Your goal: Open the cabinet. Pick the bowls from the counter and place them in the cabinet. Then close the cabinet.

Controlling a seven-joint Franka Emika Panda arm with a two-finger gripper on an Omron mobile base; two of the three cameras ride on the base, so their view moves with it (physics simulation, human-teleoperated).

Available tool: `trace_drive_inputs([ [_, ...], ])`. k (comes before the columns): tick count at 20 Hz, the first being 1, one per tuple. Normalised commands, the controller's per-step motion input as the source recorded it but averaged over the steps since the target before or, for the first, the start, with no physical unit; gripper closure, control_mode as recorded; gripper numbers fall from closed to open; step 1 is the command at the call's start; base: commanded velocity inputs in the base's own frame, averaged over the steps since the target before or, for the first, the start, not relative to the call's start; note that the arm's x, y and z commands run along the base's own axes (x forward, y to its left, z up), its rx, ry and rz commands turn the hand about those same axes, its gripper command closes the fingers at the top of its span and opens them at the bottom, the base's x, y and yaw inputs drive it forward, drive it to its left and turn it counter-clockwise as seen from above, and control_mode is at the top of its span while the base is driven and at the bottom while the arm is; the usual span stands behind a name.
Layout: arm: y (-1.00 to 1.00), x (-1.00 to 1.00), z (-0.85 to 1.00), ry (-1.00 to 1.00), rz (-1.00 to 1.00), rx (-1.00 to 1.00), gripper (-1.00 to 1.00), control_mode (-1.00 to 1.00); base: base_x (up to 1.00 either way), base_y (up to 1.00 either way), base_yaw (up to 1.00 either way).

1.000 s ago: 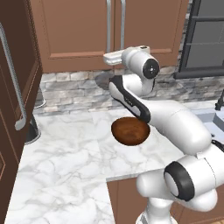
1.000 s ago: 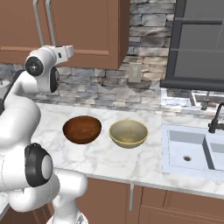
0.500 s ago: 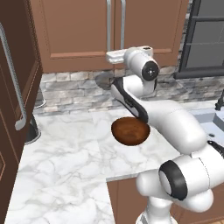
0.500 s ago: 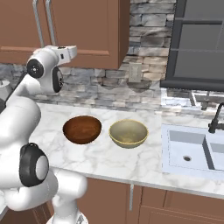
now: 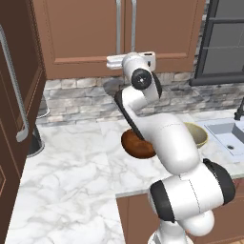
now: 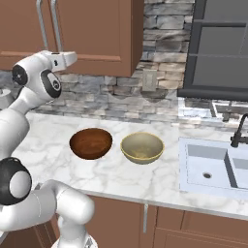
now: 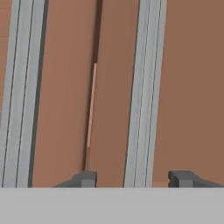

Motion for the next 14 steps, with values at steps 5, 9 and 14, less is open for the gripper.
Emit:
trace_drive_inputs([
  [5,-0.04,1.0,-0.29,0.07,0.0,0.01,1.0,-1.0,0.0,0.0,0.0],
  [9,-0.83,0.88,-0.32,0.04,0.01,0.11,1.0,-1.0,0.0,0.0,0.0],
  [14,-1.0,0.39,-0.05,0.08,0.0,0.15,1.0,-1.0,0.0,0.0,0.0],
])
